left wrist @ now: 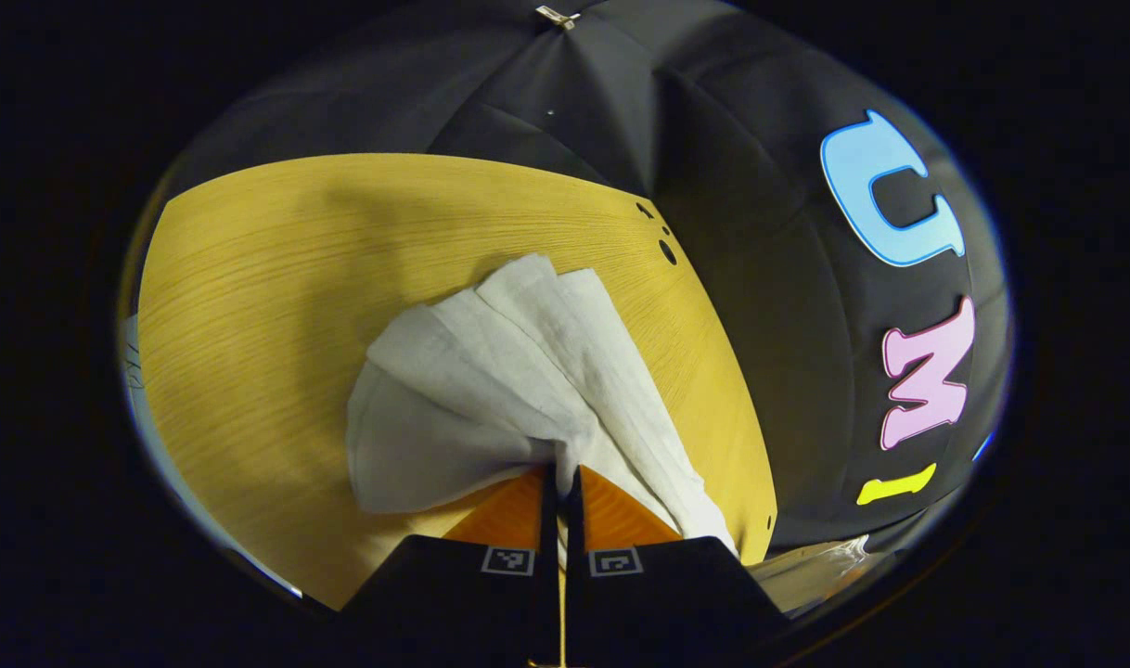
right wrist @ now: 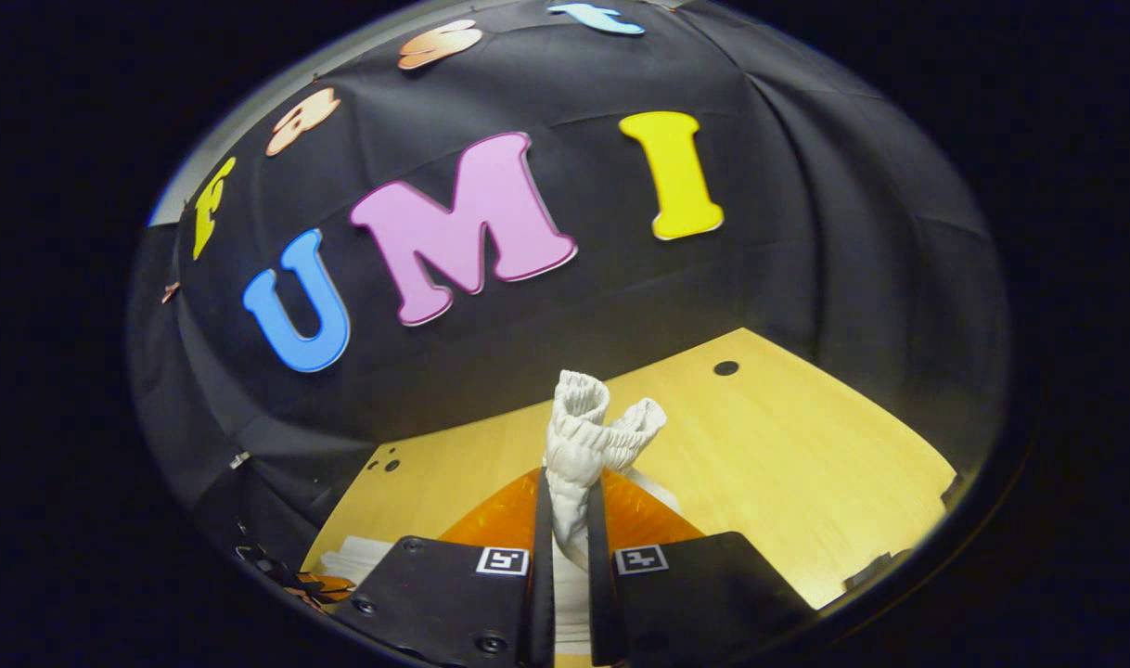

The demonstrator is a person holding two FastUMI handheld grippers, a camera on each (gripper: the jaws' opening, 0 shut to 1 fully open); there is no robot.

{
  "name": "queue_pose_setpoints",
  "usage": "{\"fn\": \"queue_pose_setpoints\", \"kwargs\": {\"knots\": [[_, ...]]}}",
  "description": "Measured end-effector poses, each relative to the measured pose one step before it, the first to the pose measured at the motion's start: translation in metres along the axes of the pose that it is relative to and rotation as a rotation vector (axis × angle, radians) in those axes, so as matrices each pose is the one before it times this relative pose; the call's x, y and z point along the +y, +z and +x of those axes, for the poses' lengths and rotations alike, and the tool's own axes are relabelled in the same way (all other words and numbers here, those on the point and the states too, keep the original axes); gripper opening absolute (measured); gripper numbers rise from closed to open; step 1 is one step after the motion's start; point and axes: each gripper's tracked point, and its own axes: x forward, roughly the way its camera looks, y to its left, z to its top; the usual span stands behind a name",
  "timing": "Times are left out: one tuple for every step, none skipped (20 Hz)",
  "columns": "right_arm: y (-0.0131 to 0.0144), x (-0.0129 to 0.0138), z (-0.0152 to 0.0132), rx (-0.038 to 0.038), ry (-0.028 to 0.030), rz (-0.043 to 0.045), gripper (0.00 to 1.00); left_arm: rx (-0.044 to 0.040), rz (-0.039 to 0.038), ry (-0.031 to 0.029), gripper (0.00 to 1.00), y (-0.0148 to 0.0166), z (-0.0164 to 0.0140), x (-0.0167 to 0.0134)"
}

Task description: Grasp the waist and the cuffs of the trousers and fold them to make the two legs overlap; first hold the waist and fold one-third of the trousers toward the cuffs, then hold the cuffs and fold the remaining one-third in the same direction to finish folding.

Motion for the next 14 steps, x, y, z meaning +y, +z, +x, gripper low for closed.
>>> {"fn": "queue_pose_setpoints", "kwargs": {"knots": [[-0.00788, 0.01539, 0.00225, 0.01449, 0.02451, -0.0098, 0.19, 0.00299, 0.00084, -0.00001, 0.07, -0.00105, -0.00091, 0.00146], [-0.00919, 0.014, 0.00392, 0.01624, 0.01777, -0.00921, 0.19, 0.00067, 0.00156, -0.00118, 0.07, 0.00066, -0.00037, 0.00016], [-0.00963, 0.01092, 0.00244, 0.02001, 0.00765, -0.01756, 0.19, 0.00195, 0.0018, -0.00025, 0.07, -0.00125, -0.0007, 0.00107], [-0.00791, 0.00812, 0.00338, 0.0152, 0.00302, -0.02295, 0.19, 0.00214, 0.00242, 0.00117, 0.07, 0.00079, -0.00063, 0.00086], [-0.01083, 0.01031, 0.00521, 0.02058, 0.01012, -0.02339, 0.19, 0.00256, 0.00123, 0.00144, 0.07, -0.00119, 0.00002, 0.00015], [-0.00898, 0.0084, 0.00313, 0.01991, 0.00751, -0.01613, 0.19, 0.00328, -0.00126, 0.00131, 0.07, 0.00075, -0.00022, 0.00062], [-0.00987, 0.00906, 0.00472, 0.02125, 0.00938, -0.01053, 0.19, 0.00175, -0.00263, 0.0004, 0.07, -0.00073, 0.00011, 0.00051], [-0.00812, 0.00337, 0.0053, 0.01769, 0.00344, -0.00692, 0.19, 0.00165, -0.00528, -0.00111, 0.07, 0.00064, -0.00051, 0.00013], [-0.00914, 0.00665, 0.00716, 0.02294, -0.00083, -0.00469, 0.19, 0.00002, -0.00746, -0.00277, 0.07, -0.00049, 0.00011, 0.00029], [-0.01091, 0.00586, 0.00616, 0.02384, 0.00104, -0.0031, 0.19, 0.00118, -0.00735, -0.00234, 0.07, 0.00065, -0.00039, 0.00011], [-0.0122, 0.0064, 0.004, 0.02778, 0.00701, -0.00339, 0.19, 0.00104, -0.00657, -0.00289, 0.07, -0.00058, 0.00045, -0.00008], [-0.01196, 0.00632, 0.00476, 0.0258, 0.00414, -0.00704, 0.14, 0.00054, -0.0047, -0.00223, 0.07, 0.00068, -0.00086, 0.00019], [-0.01056, 0.00405, 0.00852, 0.02843, 0.00182, -0.01132, 0.19, 0.00092, -0.00323, -0.002, 0.07, -0.00052, 0.0003, 0.00024], [-0.01135, 0.00432, 0.00674, 0.02604, 0.00077, -0.01165, 0.19, 0.00094, -0.00271, -0.00232, 0.07, 0.00088, -0.00016, -0.00013]]}}
